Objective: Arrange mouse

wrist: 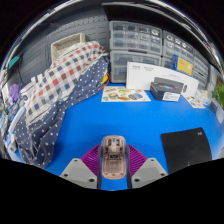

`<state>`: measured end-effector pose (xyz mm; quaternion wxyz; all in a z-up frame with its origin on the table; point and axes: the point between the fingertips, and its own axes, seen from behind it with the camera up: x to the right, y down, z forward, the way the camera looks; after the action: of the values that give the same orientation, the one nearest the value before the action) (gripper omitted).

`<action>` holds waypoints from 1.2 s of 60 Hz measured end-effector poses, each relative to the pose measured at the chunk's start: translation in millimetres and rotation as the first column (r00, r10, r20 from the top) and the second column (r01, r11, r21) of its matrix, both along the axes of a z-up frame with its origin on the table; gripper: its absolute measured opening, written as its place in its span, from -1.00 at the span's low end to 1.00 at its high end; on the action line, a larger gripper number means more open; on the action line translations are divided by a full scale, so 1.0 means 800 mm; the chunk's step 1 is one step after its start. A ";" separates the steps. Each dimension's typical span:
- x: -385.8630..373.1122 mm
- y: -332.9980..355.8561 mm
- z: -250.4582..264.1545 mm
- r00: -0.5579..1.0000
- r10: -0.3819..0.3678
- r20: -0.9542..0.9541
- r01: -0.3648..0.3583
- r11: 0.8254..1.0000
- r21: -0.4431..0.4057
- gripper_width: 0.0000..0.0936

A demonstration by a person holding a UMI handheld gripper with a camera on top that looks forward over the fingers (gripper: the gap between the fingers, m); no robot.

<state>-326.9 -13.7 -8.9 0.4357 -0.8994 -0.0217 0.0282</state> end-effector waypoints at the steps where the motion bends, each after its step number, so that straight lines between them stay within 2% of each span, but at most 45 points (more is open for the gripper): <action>1: 0.000 0.000 0.000 1.000 0.004 0.001 -0.004 1.000 -0.005 -0.27; 9: 0.001 -0.004 0.005 1.000 0.020 -0.017 -0.021 0.999 -0.043 -0.27; 13: 0.010 -0.002 0.031 0.999 0.015 -0.029 -0.015 0.999 -0.028 -0.28; 21: 0.064 0.014 0.137 1.000 -0.008 -0.022 0.010 0.996 0.087 -0.27; 30: 0.170 0.017 0.253 0.996 -0.088 -0.019 0.090 0.972 0.218 -0.27; 36: 0.243 0.006 0.288 0.992 -0.126 0.006 0.120 0.958 0.261 -0.27; 38: 0.262 0.001 0.285 0.990 -0.139 0.018 0.129 0.956 0.263 -0.27; 43: 0.305 -0.010 0.258 0.989 -0.141 0.040 0.129 0.965 0.227 -0.27; 49: 0.324 -0.019 0.183 0.992 -0.124 0.006 0.122 0.984 0.128 -0.28; 55: 0.330 -0.029 0.107 0.996 -0.090 -0.010 0.091 0.995 0.042 -0.28; 64: 0.335 -0.042 0.021 0.997 -0.061 -0.038 0.059 0.997 -0.058 -0.27; 68: 0.342 -0.047 -0.003 0.997 -0.062 -0.043 0.058 0.995 -0.083 -0.27; 72: 0.341 -0.047 -0.003 0.998 -0.040 -0.040 0.038 0.997 -0.068 -0.28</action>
<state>-53.7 -51.2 -11.1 0.4058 -0.9131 0.0059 0.0391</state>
